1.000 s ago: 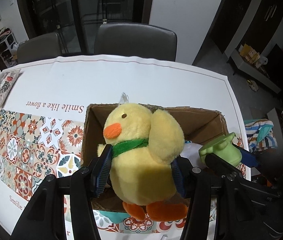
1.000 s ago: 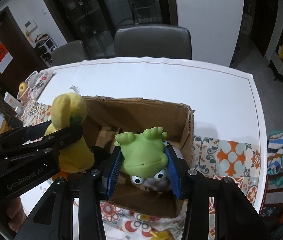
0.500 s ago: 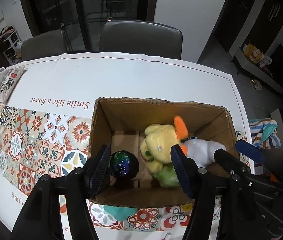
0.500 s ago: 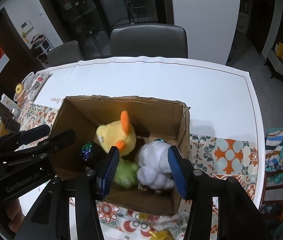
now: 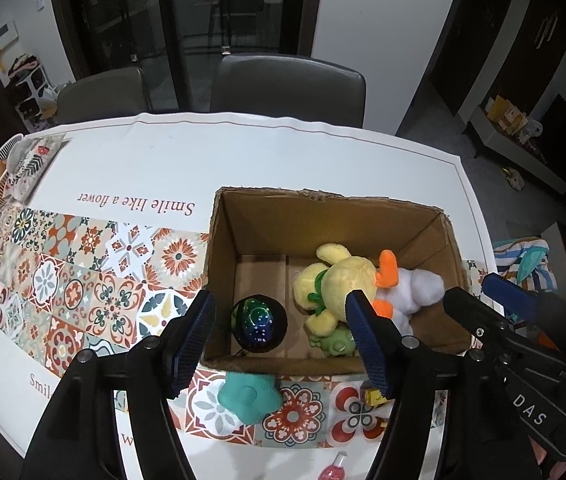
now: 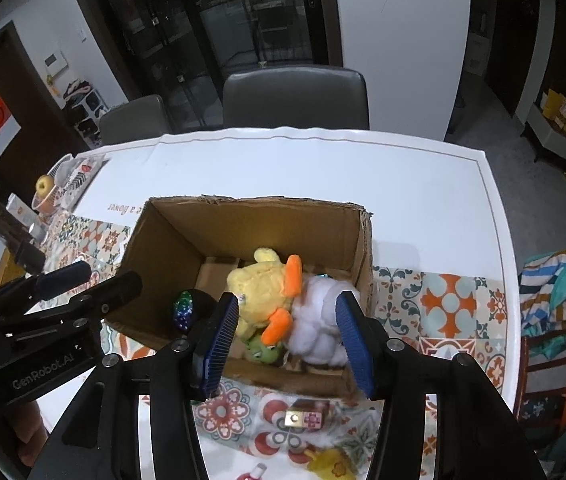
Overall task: Organize objects
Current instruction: 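Drop the duck and frog into the box by opening both tools, then withdraw both tools from the box toward the remaining toys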
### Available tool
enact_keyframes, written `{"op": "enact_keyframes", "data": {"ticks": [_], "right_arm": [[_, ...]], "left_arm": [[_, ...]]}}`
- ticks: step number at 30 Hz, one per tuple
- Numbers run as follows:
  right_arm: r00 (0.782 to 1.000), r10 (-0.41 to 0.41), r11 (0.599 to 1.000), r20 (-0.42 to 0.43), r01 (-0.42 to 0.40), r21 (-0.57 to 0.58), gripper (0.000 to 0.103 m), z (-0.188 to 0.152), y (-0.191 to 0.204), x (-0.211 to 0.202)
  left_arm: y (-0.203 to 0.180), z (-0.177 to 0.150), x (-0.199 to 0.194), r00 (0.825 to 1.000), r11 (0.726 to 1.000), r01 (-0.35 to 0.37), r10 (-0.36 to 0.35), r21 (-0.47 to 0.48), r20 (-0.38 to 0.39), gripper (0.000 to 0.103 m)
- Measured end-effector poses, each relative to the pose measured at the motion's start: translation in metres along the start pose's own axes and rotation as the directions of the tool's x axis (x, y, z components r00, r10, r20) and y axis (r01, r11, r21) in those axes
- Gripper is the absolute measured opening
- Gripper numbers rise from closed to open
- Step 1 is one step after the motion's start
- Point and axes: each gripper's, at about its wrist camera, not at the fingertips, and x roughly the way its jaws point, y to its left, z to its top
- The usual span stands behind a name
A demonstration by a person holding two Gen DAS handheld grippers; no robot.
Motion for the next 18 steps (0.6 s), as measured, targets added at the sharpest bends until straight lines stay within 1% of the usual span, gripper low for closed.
{"op": "enact_keyframes", "data": {"ticks": [9,11,13,18], "right_arm": [[0.996,-0.015,0.998,0.089,0.01,0.056,0.057,-0.011,0.008,-0.03],[0.994,-0.015,0.998,0.105,0.008,0.067,0.061,-0.014,0.009,-0.035],[0.993,-0.02,0.997,0.121,0.011,0.079,0.065,-0.017,0.01,-0.04],[0.988,-0.039,0.991,0.152,0.019,0.13,0.067,-0.028,0.011,-0.052]], "left_arm": [[0.001,-0.013,-0.033,0.998,1.0,0.014,-0.014,-0.002,0.058,0.07],[0.002,-0.016,-0.04,0.997,1.0,0.023,-0.022,-0.006,0.068,0.074],[0.003,-0.02,-0.046,0.996,1.0,0.024,-0.023,-0.008,0.081,0.076],[0.004,-0.031,-0.056,0.995,1.0,0.023,-0.022,-0.005,0.096,0.081]]}}
